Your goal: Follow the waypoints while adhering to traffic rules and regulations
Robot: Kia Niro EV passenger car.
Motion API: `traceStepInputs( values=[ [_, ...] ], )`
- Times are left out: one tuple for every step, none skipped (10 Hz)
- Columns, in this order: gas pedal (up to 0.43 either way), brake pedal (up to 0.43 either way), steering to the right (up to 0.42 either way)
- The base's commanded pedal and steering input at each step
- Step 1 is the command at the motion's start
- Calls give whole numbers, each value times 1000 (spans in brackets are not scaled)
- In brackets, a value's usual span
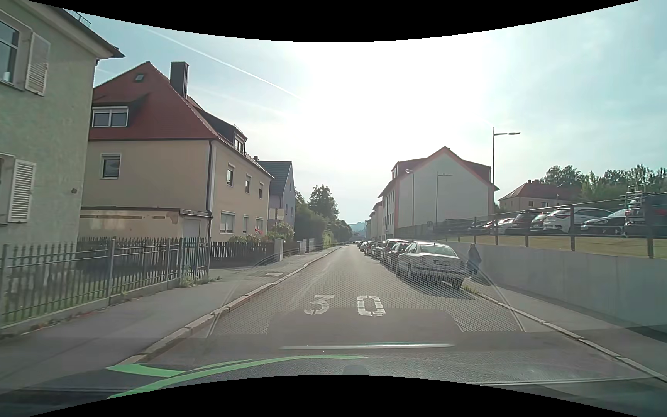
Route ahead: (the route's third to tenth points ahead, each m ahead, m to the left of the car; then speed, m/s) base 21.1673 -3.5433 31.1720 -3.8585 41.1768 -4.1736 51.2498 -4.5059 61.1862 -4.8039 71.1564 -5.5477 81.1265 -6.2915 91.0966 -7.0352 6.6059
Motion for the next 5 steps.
traceStepInputs(
  values=[
    [130, 0, 20],
    [130, 0, 20],
    [130, 0, 18],
    [130, 0, 17],
    [130, 0, 14]
  ],
)
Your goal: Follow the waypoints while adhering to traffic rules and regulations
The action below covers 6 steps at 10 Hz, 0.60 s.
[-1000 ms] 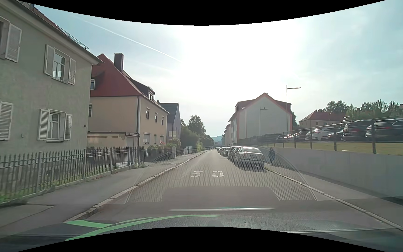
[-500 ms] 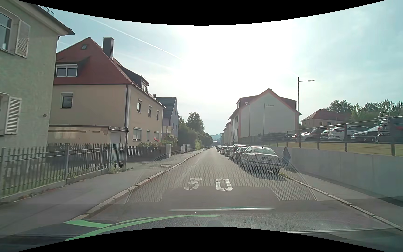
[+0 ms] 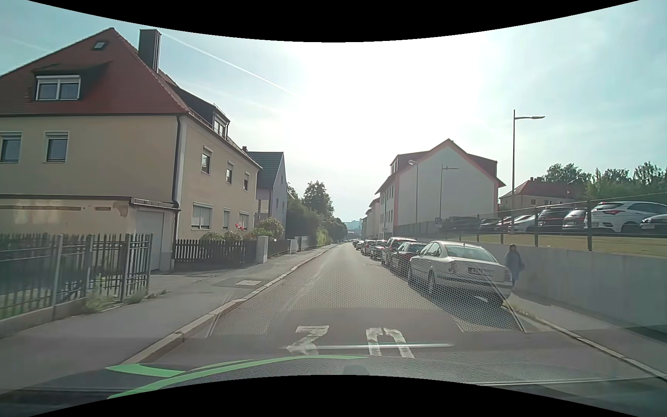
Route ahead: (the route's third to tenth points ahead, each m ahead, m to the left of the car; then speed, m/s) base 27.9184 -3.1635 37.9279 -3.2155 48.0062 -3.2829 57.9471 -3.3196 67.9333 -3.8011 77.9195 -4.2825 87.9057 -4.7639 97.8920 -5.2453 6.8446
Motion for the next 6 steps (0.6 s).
traceStepInputs(
  values=[
    [130, 0, 12],
    [130, 0, 10],
    [130, 0, 10],
    [130, 0, 9],
    [130, 0, 9],
    [130, 0, 10]
  ],
)
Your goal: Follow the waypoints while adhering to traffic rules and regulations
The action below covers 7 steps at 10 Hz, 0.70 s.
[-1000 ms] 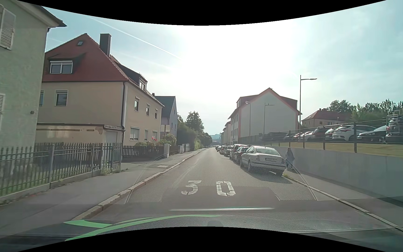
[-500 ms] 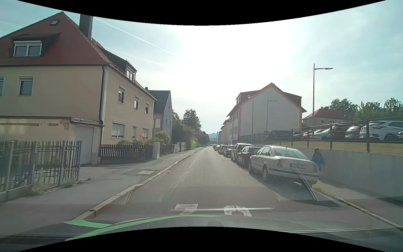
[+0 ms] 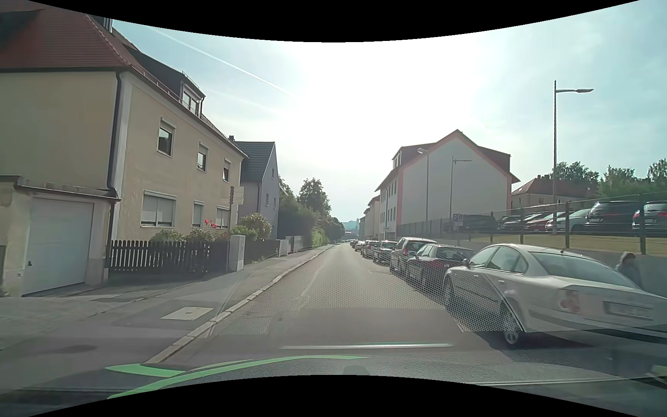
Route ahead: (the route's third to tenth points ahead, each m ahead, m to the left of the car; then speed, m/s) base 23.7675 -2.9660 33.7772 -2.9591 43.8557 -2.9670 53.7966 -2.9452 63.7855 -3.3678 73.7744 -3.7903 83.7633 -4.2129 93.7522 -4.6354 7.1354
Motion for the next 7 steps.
traceStepInputs(
  values=[
    [130, 0, 12],
    [130, 0, 13],
    [130, 0, 14],
    [118, 0, 14],
    [110, 0, 14],
    [110, 0, 14],
    [110, 0, 14]
  ],
)
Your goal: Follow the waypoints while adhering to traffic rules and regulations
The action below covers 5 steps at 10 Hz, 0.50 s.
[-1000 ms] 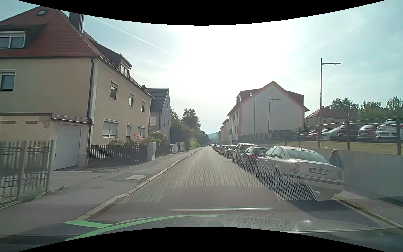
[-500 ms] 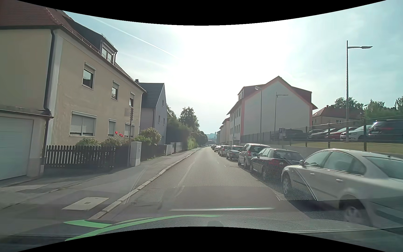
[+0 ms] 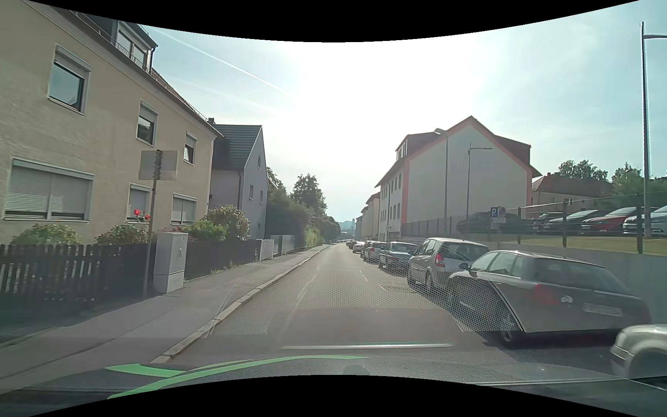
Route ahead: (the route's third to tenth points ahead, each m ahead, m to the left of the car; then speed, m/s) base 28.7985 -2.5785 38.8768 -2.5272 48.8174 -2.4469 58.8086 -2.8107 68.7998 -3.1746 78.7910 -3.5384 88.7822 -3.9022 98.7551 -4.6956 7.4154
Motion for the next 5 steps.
traceStepInputs(
  values=[
    [110, 0, 13],
    [110, 0, 12],
    [110, 0, 11],
    [110, 0, 8],
    [98, 0, 6]
  ],
)
